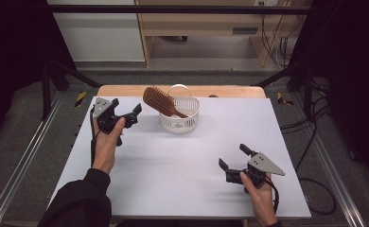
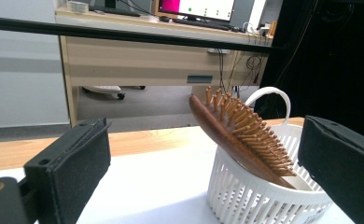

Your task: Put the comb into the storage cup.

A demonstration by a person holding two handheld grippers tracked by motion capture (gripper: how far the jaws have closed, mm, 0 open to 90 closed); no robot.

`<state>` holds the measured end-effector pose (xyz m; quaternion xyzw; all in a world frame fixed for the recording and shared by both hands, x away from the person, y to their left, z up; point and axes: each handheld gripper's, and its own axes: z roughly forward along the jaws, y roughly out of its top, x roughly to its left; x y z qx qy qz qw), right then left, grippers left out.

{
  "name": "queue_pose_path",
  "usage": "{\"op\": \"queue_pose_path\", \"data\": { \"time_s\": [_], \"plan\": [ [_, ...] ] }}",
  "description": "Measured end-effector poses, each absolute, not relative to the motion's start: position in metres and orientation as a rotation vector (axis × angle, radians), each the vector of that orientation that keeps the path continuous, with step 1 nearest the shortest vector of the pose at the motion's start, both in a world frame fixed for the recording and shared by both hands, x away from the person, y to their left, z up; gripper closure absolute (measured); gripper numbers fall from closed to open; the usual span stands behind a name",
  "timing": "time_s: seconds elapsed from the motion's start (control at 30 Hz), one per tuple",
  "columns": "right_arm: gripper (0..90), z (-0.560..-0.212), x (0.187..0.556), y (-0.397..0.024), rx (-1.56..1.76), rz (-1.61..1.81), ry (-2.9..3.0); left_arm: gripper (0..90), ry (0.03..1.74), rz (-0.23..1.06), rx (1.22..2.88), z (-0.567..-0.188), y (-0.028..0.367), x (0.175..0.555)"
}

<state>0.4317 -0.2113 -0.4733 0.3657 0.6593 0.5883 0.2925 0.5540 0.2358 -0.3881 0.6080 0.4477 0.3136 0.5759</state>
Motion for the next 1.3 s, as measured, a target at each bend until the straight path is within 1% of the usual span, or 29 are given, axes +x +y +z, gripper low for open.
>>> {"op": "queue_pose_path", "data": {
  "time_s": [0.87,1.3],
  "plan": [
    [2.7,-0.474,0.431,-0.209,0.971,1.564,1.765,3.1,1.081,0.771,1.463,-0.412,0.262,0.539],
    [2.6,-0.474,0.432,-0.209,0.968,1.561,1.766,3.0,1.078,0.762,1.472,-0.420,0.272,0.526]
  ]
}}
